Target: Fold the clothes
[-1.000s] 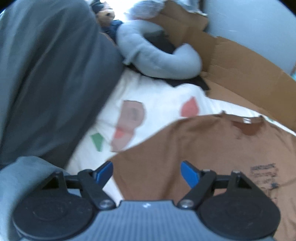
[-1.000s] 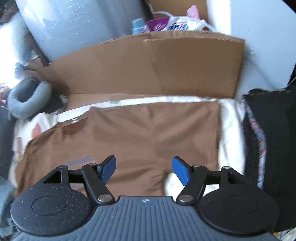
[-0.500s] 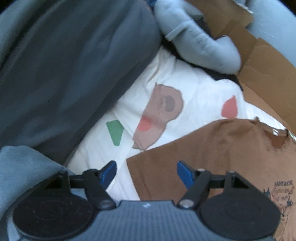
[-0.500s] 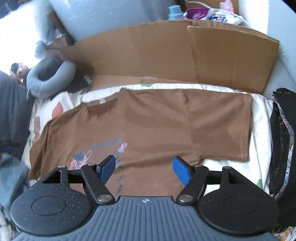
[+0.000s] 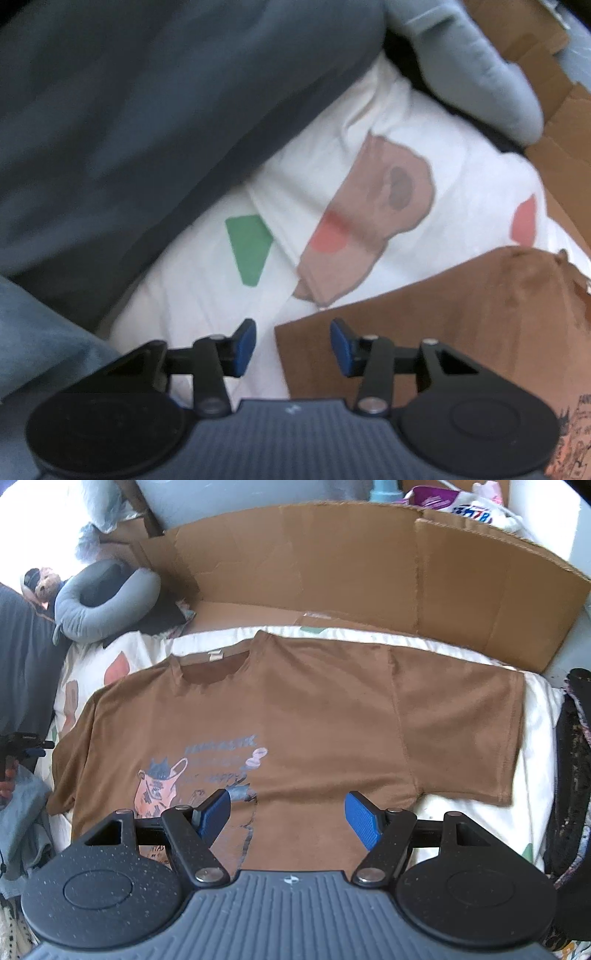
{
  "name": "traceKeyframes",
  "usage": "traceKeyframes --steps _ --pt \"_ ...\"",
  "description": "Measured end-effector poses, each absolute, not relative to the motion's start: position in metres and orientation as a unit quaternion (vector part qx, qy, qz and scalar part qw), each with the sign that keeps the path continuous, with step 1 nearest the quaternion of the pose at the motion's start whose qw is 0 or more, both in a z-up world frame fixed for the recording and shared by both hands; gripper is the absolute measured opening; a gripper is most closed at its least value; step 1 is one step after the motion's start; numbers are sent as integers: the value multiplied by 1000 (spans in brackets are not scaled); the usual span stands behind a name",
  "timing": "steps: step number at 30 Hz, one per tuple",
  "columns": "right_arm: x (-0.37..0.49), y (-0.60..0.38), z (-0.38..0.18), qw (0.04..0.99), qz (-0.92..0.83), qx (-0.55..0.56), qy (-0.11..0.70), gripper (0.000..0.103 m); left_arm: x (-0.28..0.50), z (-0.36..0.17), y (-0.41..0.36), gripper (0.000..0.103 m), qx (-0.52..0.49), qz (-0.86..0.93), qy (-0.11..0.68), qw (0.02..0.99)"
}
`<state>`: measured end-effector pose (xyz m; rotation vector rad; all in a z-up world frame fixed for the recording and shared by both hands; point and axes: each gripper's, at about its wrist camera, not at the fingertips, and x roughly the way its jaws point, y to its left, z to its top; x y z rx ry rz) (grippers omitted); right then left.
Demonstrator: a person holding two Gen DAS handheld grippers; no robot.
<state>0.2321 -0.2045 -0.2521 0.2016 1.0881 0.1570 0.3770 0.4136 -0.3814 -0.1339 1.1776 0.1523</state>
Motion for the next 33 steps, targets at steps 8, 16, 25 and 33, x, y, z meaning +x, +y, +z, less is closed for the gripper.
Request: traceKeyframes --steps 8,16,25,33 --pt "230 -184 -270 828 94 78 547 74 380 -403 415 38 -53 62 564 822" --pt "224 -182 -282 812 99 107 565 74 386 -393 401 7 -7 52 563 825" --pt "221 -188 -286 810 94 137 563 74 392 -359 409 6 22 69 546 835" --pt "214 -189 -296 804 93 126 574 74 417 -370 400 7 54 87 548 830"
